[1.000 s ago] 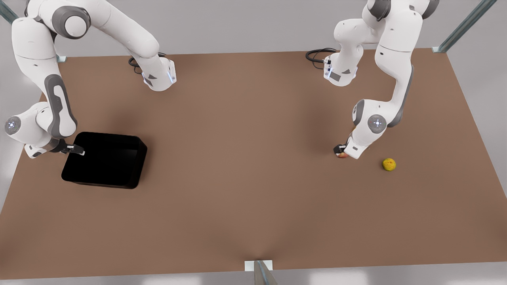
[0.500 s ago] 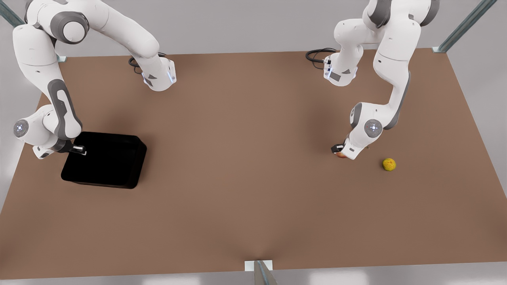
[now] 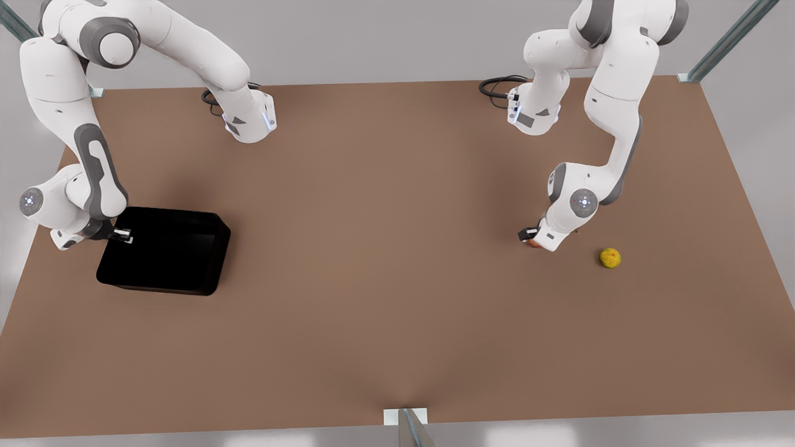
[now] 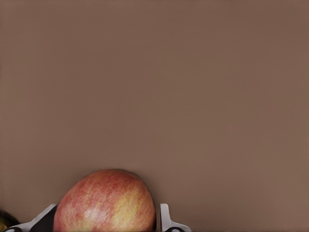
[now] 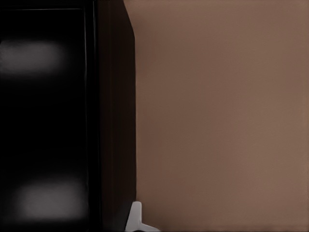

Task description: Place the storage box in the middle with the right arm, and place the apple in the storage box with the left arm

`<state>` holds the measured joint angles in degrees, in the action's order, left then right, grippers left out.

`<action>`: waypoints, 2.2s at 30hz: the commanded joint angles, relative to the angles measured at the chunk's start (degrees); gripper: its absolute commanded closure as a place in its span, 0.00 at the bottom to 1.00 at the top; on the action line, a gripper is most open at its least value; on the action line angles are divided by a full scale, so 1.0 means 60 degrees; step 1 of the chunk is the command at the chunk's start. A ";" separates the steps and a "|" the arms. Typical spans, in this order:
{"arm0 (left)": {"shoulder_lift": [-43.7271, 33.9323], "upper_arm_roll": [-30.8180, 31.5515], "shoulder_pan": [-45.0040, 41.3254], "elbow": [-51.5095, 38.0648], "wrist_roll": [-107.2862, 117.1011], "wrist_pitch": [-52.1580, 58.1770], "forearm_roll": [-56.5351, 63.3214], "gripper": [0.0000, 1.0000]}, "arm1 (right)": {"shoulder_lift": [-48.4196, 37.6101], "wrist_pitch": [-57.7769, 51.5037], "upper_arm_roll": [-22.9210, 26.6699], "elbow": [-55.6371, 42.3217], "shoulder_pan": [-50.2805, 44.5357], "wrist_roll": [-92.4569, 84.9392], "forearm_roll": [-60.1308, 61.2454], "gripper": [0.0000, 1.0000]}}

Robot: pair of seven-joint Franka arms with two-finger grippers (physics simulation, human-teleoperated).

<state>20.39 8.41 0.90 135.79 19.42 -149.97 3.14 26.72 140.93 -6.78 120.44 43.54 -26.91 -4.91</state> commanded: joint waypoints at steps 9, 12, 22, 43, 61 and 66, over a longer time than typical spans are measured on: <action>0.0044 0.0005 -0.0004 -0.0059 -0.0073 0.0005 0.0019 0.00 | -0.0424 -0.0813 -0.0203 -0.0034 -0.0050 0.0061 0.0599 0.79; 0.0044 0.0005 -0.0004 -0.0059 -0.0073 0.0005 0.0004 0.00 | -0.0615 -0.2175 -0.0891 -0.0839 -0.0036 0.0310 0.1009 0.79; 0.0044 0.0005 -0.0004 -0.0059 -0.0073 0.0005 0.0004 0.00 | -0.0659 -0.2789 -0.2679 -0.1468 -0.2671 0.2857 0.0848 0.79; 0.0014 0.0005 -0.0004 -0.0059 -0.0073 0.0020 0.0019 0.00 | 0.1817 -0.2512 -0.2547 -0.4545 -0.9308 0.9993 0.0819 0.79; 0.0000 0.0005 -0.0004 -0.0059 -0.0044 0.0035 0.0004 0.27 | -0.1743 -0.7361 -0.3822 -0.4399 -0.2235 0.7652 0.1200 0.00; -0.0074 0.0020 -0.0019 -0.0044 -0.0015 0.0093 0.0004 0.27 | -0.2724 -0.8400 -0.1775 -0.4794 -0.2215 0.4647 0.0364 0.00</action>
<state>19.95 8.52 0.79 135.52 19.43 -149.35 3.56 9.14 89.95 -11.78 91.61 23.92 0.15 -2.38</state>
